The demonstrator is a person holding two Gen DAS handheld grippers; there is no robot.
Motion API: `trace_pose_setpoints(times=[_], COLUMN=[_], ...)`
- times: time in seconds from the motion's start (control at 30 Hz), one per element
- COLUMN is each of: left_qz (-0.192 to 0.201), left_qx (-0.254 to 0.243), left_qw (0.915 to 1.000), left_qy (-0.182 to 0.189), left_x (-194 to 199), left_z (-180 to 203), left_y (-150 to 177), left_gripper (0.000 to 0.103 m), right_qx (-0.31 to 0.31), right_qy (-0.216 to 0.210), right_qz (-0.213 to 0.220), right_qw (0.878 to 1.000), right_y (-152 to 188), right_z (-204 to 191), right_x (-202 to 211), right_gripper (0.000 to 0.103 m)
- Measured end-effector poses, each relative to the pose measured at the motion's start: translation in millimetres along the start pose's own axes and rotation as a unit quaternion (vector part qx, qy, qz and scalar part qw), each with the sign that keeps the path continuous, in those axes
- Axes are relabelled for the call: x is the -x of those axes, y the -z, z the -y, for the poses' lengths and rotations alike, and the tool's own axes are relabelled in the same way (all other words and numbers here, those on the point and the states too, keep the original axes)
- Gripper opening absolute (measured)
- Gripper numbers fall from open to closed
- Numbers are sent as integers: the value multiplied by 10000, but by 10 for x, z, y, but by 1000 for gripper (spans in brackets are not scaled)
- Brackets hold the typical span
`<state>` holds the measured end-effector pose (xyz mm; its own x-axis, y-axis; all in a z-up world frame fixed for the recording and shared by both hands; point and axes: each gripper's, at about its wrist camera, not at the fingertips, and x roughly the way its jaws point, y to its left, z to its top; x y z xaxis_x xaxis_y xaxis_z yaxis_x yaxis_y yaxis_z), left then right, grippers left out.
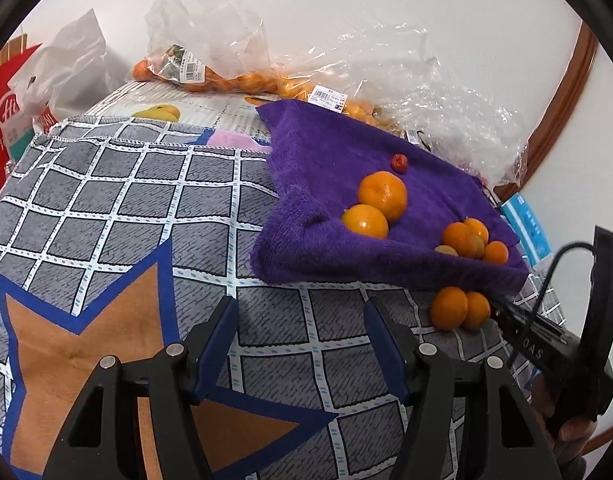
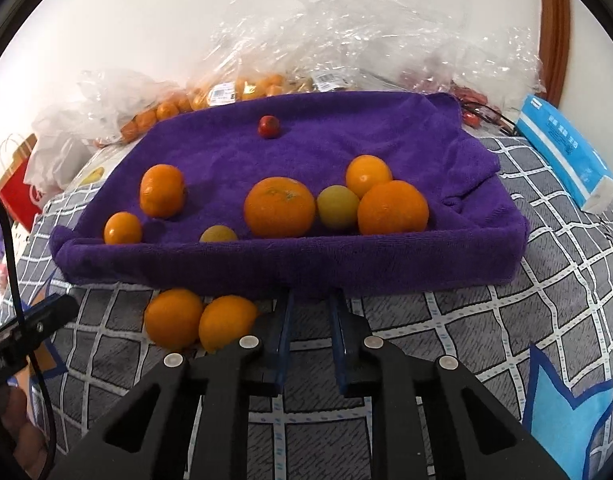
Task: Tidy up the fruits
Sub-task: 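Grasp a loose orange on the bedspread with the right tool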
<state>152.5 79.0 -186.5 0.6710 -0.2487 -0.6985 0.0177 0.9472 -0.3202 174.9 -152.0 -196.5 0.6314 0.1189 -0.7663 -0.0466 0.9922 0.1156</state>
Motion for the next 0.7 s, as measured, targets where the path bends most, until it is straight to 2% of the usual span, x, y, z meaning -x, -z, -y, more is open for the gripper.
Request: trace_pose_setpoints(times=[0.07,0.17,0.23,0.37,0.57,0.7], left_qz=[12,11,-8,-15,-49,-38], left_qx=[20,28,0,-19,-29,-48], left_qw=[10000,10000,10000,10000,9999,9999], left_qy=[10,25,38,34,105,92], left_x=[2,-2,-5,-4,-27,-26], left_z=[-2,-5,1,4,-4,2], left_y=[0,-7,-10,-9,-26,-24], left_gripper=[62,63,64,66,72,72], right_qx=[98,180,162,182,103,273], right_qy=[-62,-105,-134,-158,-491,-494], right_qz=[46,125,232,352,284,222], right_qw=[9999,9997,9995,9991,9983,9982], right_y=[26,34,25,5,24,32], right_z=[-20,-36,-28,-10,-25,-125], right_x=[61,166,236,327,359,302], right_gripper=[21,34,47,48,48,48])
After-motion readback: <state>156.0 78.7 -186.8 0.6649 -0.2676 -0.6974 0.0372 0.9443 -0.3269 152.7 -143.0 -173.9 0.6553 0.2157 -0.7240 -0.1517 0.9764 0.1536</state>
